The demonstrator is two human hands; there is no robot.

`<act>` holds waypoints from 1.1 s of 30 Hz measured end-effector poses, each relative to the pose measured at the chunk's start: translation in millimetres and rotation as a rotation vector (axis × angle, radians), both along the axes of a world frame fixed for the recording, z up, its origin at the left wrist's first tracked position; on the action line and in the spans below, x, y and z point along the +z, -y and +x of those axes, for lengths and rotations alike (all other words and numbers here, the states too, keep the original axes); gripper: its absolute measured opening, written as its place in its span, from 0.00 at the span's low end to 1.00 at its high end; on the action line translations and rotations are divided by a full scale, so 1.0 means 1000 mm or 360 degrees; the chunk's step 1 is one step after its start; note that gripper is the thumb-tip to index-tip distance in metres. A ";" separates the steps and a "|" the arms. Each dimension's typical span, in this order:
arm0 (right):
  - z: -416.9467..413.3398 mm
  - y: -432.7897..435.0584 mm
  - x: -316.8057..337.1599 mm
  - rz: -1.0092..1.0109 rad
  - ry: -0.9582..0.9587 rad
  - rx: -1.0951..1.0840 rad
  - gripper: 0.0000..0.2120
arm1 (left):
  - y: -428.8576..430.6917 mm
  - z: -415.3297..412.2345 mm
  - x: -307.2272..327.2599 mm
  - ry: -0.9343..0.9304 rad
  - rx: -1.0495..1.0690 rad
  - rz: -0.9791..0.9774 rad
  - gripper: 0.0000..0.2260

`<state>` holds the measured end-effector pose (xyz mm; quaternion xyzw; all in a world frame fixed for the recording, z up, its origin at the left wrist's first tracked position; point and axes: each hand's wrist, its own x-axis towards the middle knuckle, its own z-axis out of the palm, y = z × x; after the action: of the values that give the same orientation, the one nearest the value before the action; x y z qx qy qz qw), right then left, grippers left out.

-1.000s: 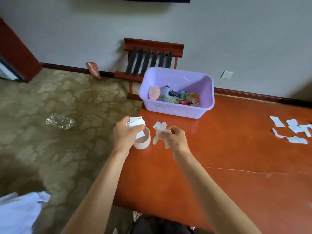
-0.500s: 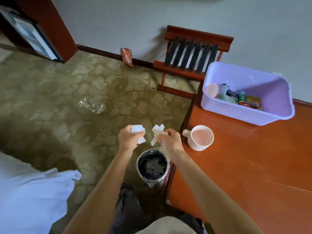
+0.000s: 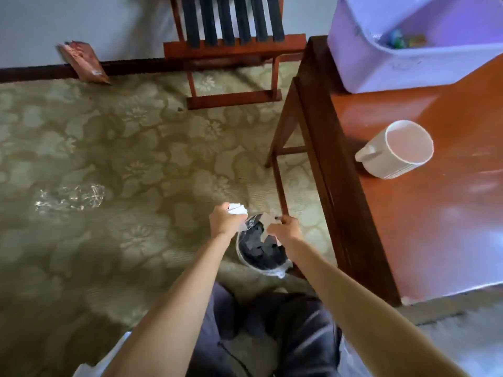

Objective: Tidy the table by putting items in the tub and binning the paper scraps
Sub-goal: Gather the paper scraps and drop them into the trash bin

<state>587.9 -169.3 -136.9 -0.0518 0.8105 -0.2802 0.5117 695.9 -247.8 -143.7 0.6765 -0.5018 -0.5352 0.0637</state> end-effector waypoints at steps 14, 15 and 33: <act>-0.017 -0.014 -0.255 0.0128 0.0228 -0.0164 0.12 | -0.024 -0.031 -0.261 -0.0137 -0.0412 0.0553 0.17; -0.017 -0.015 -0.248 0.0111 0.0245 -0.0173 0.10 | -0.025 -0.029 -0.259 -0.0153 -0.0360 0.0570 0.17; -0.063 -0.061 0.172 -0.0508 -0.0052 -0.0171 0.12 | -0.038 -0.055 0.171 -0.0375 -0.0362 0.0001 0.07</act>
<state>525.1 -108.1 34.9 -0.0934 0.7655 -0.4315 0.4681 641.3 -209.9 27.6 0.5480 -0.5641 -0.6147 0.0610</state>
